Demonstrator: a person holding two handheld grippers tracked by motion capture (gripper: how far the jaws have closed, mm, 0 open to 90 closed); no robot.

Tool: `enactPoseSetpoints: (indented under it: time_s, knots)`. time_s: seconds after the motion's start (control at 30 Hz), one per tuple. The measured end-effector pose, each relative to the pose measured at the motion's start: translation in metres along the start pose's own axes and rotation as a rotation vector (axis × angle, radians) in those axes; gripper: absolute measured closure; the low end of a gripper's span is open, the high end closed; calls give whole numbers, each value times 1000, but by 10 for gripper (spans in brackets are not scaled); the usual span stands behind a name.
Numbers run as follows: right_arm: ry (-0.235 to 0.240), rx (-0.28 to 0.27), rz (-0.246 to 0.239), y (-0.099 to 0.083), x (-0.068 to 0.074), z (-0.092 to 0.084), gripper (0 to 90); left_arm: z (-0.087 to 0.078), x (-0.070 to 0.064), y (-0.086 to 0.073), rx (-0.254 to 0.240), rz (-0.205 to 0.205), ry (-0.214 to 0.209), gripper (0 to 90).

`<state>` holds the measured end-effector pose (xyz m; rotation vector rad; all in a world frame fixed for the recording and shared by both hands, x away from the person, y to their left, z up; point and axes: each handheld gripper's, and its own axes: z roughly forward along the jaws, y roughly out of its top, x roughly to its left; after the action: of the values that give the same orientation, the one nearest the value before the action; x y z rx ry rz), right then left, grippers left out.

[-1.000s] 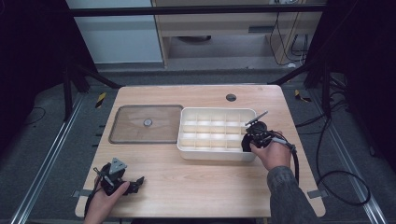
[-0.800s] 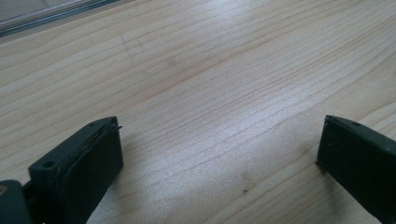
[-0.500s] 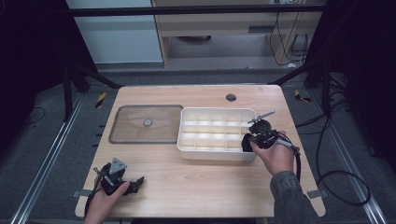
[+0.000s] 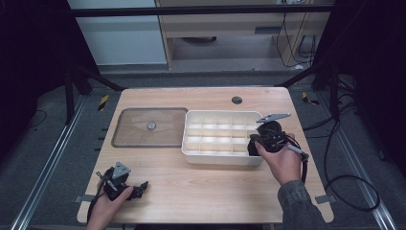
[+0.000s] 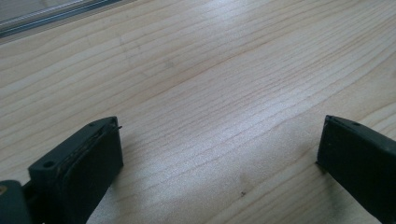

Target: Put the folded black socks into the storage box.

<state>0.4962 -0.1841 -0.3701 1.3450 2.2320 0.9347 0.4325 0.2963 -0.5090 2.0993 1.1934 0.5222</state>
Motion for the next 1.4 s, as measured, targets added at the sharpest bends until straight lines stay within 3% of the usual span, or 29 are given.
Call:
enactPoseSetpoints:
  time_s: [0.3, 0.63, 0.9, 1.2, 1.37, 1.4]
  knots:
    - [21, -48, -14, 0, 10, -14, 900, 0, 0, 0, 0, -3, 0, 0]
    - [30, -88, -4, -4, 10, -31, 900, 0, 0, 0, 2, 6, -2, 0]
    - [29, -119, 21, -14, 12, -40, 700, 0, -1, 0, -1, 4, -3, 0]
    - [5, -139, 36, -26, 11, -50, 374, 0, -1, 0, 1, 7, -3, 0]
    - [-10, -147, 36, -35, 7, -54, 250, 0, -2, -1, -1, 4, -2, 0]
    - [-29, -158, 40, -42, 4, -56, 177, 0, -2, -1, -1, 4, -2, 0]
